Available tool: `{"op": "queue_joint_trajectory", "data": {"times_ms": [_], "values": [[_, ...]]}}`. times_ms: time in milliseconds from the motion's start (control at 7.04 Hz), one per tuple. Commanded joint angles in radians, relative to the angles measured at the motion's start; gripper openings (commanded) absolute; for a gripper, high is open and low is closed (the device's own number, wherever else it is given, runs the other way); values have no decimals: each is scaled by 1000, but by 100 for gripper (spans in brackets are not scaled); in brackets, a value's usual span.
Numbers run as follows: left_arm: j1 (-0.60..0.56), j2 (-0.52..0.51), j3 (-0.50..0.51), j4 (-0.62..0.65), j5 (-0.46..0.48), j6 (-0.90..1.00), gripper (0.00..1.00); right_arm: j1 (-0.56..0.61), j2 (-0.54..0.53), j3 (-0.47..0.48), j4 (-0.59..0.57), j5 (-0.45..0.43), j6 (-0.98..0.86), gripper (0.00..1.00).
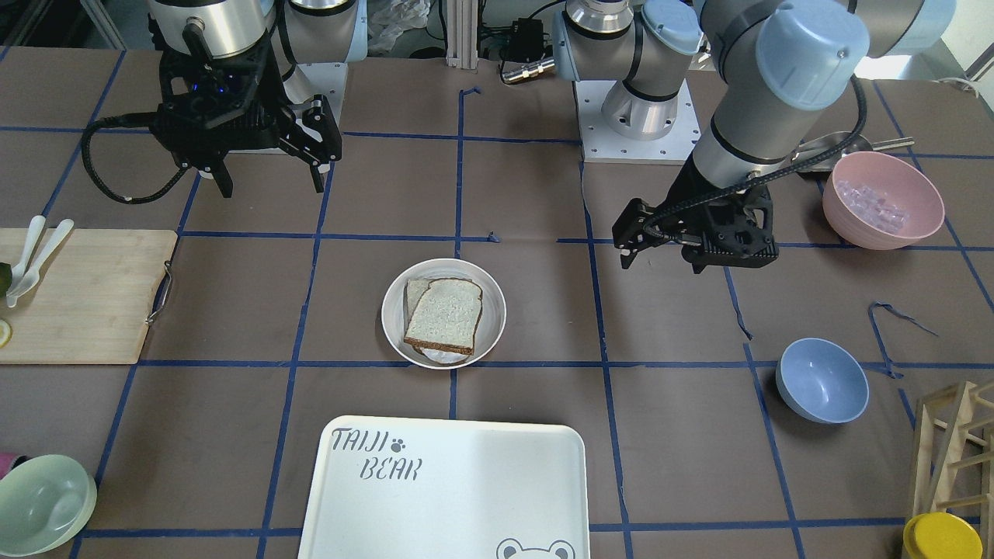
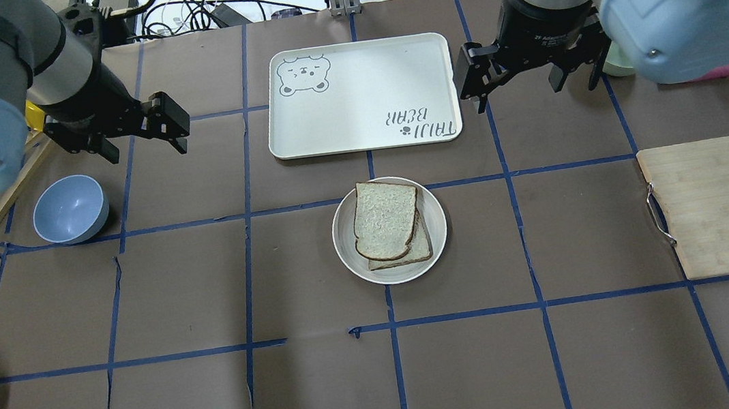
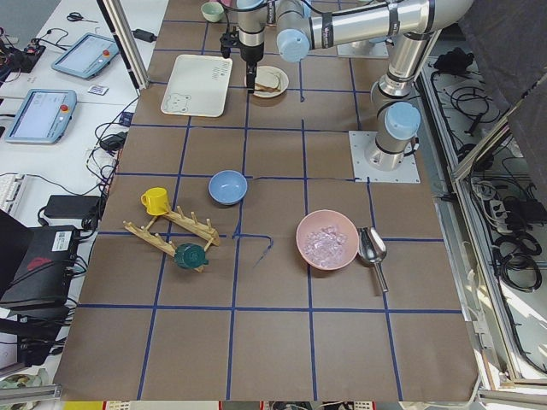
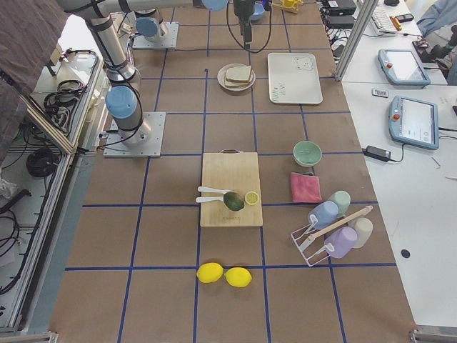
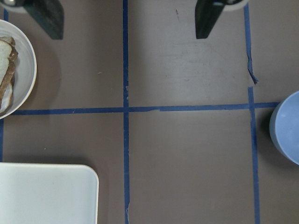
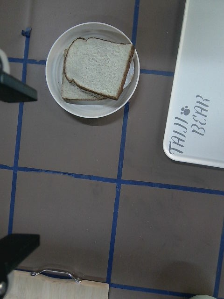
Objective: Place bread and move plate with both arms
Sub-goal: 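Raise the right gripper away while the left gripper moves toward the plate, then lower the left gripper and grip the rim of the white plate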
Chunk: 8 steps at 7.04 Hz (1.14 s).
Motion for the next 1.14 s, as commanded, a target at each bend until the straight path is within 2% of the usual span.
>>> {"op": "queue_joint_trajectory", "data": {"times_ms": [0,142,426,568,852,994], "values": [[-25,-34,-64,39,-75,-3,100,5,9,-2,-58,6,9,100],[-90,-58,-77,88,-61,-11,100,4,20,3,-92,1,-4,100],[-137,-115,-122,183,-72,-103,100,-5,31,-1,-92,7,8,100],[-151,-136,-159,239,-70,-115,96,-4,35,3,-92,7,9,100],[-194,-187,-217,394,-76,-271,89,-5,58,3,-92,6,7,100],[-198,-218,-219,398,-111,-291,73,-7,60,5,-94,3,-2,100]]}}
